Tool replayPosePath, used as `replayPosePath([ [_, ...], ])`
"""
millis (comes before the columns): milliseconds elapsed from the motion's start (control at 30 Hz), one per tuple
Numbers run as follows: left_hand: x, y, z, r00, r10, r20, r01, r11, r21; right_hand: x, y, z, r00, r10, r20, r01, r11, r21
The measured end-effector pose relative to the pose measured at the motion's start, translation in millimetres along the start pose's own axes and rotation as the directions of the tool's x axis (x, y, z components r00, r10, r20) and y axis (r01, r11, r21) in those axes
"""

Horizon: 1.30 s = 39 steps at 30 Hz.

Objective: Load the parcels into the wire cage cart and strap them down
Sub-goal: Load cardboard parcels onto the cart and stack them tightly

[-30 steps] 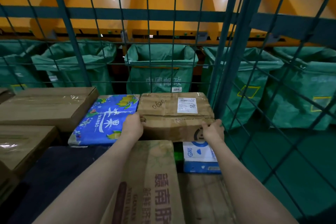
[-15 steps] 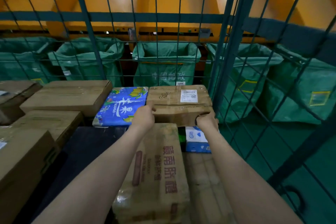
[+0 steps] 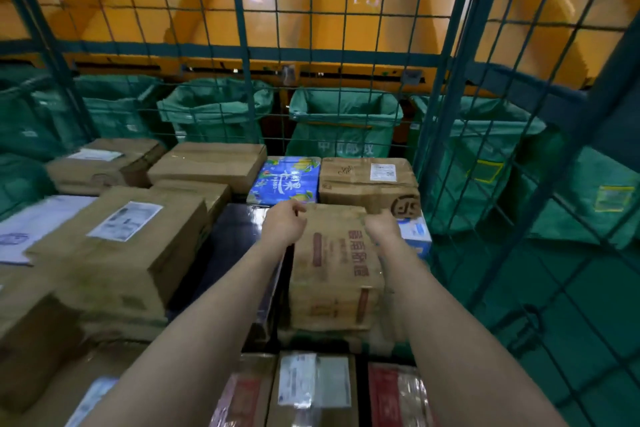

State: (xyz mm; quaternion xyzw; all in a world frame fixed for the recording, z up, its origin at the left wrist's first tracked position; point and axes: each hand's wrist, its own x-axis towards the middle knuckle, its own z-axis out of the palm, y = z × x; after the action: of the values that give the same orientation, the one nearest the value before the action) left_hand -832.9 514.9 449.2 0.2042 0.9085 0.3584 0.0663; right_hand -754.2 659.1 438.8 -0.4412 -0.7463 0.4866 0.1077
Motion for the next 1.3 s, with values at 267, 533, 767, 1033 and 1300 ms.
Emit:
replayPosePath([
  [267, -90.6, -42.6, -62.1, 1.000, 0.004, -0.007, -0.004, 0.999, -0.047, -121.9, -11.0, 43.3, 0.989, -0.037, 0.145, 0.042, 0.999, -0.033],
  [533, -194.6, -116.1, -91.1, 0.992, -0.124, 0.035, 0.126, 0.989, -0.071, -230.6, 29.8, 95.0, 0.979, -0.015, 0.203, -0.041, 0.963, 0.266],
  [767, -255.9, -147.7, -118.6, 0.968, -0.244, -0.056, 0.226, 0.950, -0.216, -279.0, 48.7, 128.8, 0.943, -0.010, 0.332, -0.069, 0.972, 0.225],
  [1033, -319.5, -183.0, -143.9, 0.886, -0.451, -0.107, 0.401, 0.863, -0.308, -325.3, 55.4, 156.5, 0.848, -0.134, 0.513, 0.115, 0.991, 0.069],
  [1300, -384.7, -198.6, -137.5, 0.787, -0.589, -0.185, 0.479, 0.771, -0.420, -371.6, 64.7, 169.9, 0.750, -0.114, 0.651, 0.149, 0.989, 0.001],
])
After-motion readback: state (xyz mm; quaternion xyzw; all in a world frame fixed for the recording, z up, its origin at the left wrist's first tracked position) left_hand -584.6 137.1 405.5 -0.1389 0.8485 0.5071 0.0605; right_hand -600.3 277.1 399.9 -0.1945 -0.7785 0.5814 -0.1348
